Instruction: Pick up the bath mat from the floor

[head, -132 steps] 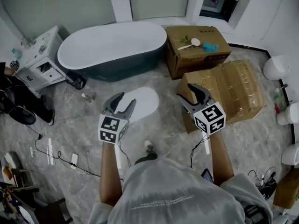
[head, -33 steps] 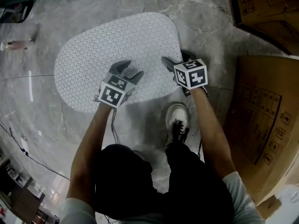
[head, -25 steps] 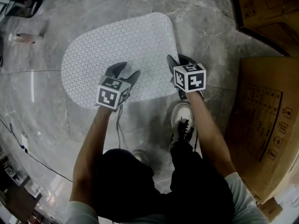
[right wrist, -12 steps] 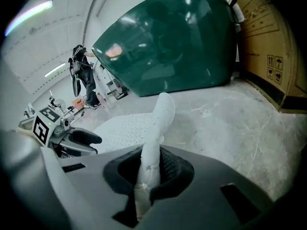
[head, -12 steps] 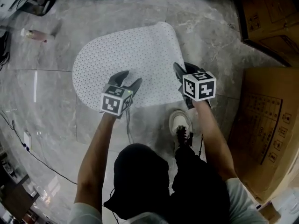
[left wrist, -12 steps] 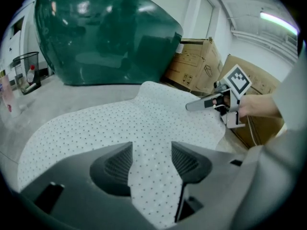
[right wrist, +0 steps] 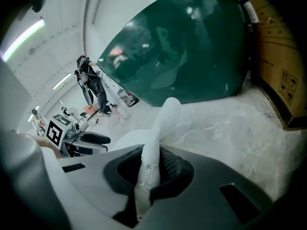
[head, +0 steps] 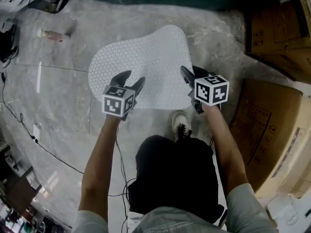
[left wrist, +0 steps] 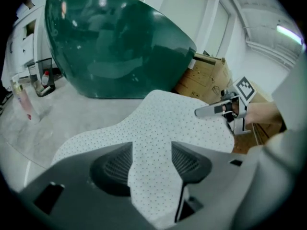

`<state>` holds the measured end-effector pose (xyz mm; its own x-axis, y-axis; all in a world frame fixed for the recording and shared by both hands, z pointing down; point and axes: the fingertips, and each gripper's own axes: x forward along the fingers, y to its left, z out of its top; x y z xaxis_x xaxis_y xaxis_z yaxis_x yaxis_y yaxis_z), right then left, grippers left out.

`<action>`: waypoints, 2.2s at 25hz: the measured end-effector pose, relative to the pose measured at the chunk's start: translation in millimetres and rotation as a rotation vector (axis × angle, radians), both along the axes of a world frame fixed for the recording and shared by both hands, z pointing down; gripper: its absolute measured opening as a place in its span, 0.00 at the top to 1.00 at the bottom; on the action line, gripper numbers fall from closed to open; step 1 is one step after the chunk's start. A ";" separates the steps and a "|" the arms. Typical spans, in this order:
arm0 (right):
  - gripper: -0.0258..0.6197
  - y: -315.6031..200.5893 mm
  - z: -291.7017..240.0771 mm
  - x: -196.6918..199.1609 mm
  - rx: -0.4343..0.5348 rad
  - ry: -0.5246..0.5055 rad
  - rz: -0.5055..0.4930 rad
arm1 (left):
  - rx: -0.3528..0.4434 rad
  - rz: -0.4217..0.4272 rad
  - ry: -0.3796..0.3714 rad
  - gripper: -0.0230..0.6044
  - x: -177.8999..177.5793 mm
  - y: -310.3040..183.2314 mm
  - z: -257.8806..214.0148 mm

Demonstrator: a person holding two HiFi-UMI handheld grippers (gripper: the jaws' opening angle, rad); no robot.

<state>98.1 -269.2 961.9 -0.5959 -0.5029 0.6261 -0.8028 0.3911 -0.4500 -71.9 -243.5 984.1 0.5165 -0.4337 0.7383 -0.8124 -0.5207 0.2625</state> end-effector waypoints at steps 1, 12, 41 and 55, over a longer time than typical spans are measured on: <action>0.91 2.9 -16.7 -3.7 -0.014 -0.014 -0.009 | -0.019 -0.010 -0.006 0.56 -2.1 4.7 -16.6; 0.91 25.0 -246.2 -42.8 -0.108 0.013 -0.100 | -0.113 -0.111 -0.019 0.56 -34.4 45.2 -262.0; 0.91 109.4 -761.3 -27.7 0.419 0.104 -0.051 | 0.507 -0.146 0.006 0.93 -90.0 115.2 -730.7; 0.91 163.8 -956.3 -58.4 0.761 0.073 0.019 | 0.886 -0.099 -0.031 0.93 -111.4 145.1 -954.2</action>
